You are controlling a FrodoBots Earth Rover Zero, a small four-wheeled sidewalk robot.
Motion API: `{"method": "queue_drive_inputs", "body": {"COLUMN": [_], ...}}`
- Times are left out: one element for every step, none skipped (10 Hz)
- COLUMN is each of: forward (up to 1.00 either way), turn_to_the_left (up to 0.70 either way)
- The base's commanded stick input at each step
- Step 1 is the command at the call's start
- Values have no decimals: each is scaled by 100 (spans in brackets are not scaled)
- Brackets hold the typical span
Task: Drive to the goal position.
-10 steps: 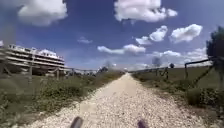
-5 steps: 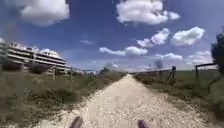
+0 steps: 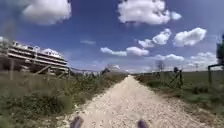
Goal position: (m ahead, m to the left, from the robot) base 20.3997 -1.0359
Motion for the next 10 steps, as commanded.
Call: {"method": "queue_drive_inputs", "body": {"forward": [100, 100, 100, 100, 100, 100, 100, 100, 100, 100], "turn_to_the_left": [0, 0, 0, 0, 0, 0, 0, 0, 0, -16]}}
